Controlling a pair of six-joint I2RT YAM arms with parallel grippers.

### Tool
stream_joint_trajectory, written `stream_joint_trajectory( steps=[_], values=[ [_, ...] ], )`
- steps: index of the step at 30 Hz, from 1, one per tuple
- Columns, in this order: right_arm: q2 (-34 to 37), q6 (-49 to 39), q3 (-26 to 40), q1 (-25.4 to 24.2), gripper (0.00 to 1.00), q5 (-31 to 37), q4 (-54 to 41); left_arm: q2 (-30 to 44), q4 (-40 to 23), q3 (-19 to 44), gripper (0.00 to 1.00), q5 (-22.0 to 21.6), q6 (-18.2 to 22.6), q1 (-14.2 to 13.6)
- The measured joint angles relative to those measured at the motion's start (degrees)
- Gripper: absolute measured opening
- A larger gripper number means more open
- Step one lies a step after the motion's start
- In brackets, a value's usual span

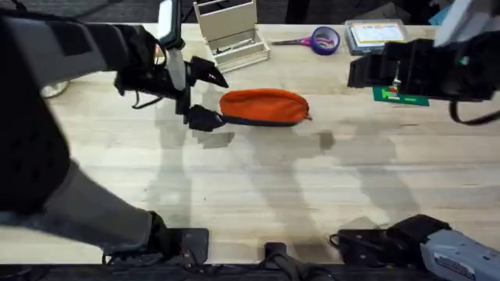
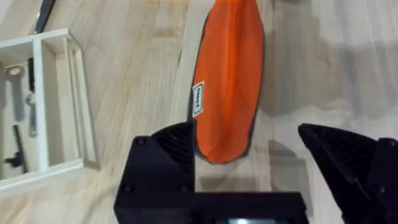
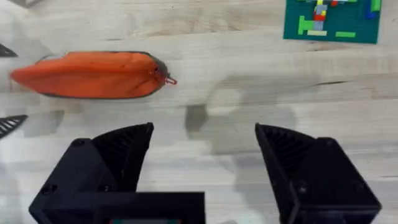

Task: Unzip the bag, pick up the pens from the table one at a time and place them inside, then zip the bag closed.

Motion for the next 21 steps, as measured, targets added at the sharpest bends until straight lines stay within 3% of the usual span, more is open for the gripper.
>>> stream_joint_trajectory(
  steps=[3, 8, 14, 21],
  values=[
    [-1.67, -1.64, 0.0, 0.0, 0.998, -0.01, -0.82, -5.65, -1.92, 0.92, 0.995, -3.1, -2.31, 0.0],
    [-3.87, -3.02, 0.0, 0.0, 0.998, 0.01, -2.17, -16.63, -2.45, 2.96, 0.995, -7.83, -10.77, 0.0],
    [-6.7, -3.66, 0.0, 0.0, 0.997, -0.01, -4.85, -30.22, -3.75, 3.11, 0.995, -13.92, -24.88, 0.0],
    [-9.48, -3.87, 0.0, 0.0, 0.997, 0.0, -5.43, -42.98, -5.28, 3.11, 0.995, -21.64, -44.83, 0.0]
  ],
)
